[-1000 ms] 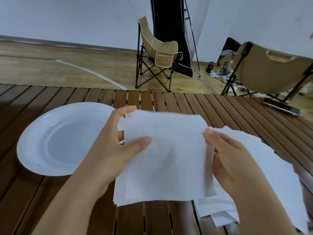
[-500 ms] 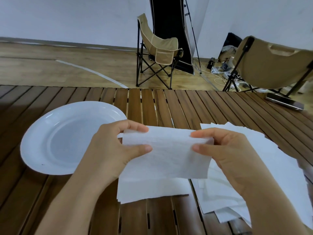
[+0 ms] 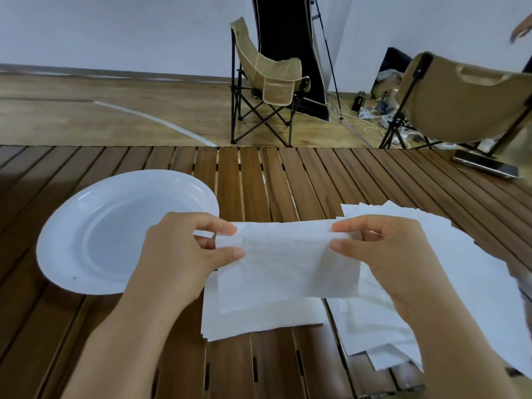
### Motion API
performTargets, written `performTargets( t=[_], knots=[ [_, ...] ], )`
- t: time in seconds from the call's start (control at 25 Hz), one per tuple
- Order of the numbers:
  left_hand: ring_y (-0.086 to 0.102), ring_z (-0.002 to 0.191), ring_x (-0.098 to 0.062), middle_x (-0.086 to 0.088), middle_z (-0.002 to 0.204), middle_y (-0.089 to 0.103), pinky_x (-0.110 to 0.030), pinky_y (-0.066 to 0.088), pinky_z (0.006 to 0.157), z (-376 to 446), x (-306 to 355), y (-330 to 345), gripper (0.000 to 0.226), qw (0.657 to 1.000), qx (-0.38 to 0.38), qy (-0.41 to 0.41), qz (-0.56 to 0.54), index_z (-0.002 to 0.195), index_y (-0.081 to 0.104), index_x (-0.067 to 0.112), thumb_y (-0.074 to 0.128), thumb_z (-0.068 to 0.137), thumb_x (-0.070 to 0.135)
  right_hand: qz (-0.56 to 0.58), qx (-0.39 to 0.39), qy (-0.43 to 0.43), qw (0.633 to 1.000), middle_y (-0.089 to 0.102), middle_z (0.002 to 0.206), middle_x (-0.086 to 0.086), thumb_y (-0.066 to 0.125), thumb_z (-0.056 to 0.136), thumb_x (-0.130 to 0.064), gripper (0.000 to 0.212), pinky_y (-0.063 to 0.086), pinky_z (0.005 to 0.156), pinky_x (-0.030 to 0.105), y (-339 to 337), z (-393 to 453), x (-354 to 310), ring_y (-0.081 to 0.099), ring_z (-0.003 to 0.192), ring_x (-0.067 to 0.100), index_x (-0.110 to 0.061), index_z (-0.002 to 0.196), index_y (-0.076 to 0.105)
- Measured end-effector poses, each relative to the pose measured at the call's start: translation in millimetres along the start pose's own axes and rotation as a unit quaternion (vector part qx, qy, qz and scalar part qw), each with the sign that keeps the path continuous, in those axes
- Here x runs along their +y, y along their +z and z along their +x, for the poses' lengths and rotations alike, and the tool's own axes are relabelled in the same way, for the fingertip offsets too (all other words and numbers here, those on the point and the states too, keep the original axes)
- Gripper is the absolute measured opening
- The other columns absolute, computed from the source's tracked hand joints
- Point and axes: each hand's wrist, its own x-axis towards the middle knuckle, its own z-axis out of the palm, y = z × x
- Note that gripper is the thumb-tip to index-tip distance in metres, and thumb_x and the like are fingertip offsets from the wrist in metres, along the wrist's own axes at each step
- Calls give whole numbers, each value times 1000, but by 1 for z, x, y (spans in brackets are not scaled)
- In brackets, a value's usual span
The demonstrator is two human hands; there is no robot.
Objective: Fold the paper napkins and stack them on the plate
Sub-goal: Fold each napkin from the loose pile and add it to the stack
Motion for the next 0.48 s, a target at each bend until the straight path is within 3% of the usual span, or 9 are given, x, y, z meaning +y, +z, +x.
performTargets(
  t=[0.16,0.32,0.48],
  knots=[
    [60,75,-7,5,89,67,-12,38,62,2,-2,0,18,999,4,5,45,81,73,31,83,67,31,-11,7,2,1000,72,78,-1,82,69,-9,19,45,61,19,-1,1,0,68,78,13,-22,81,76],
    [58,76,-9,11,85,65,-14,38,61,1,-1,0,11,998,0,28,55,71,72,31,82,69,30,-43,19,-32,998,69,78,-10,80,71,-7,15,48,65,25,1,2,0,65,76,11,-21,69,74],
    [63,82,-8,14,83,70,-25,48,73,3,-4,-4,9,999,-41,21,-19,77,72,31,76,74,39,-47,20,-37,998,65,79,-12,72,82,-17,7,42,67,24,-2,6,3,58,76,5,-17,75,70]
  ],
)
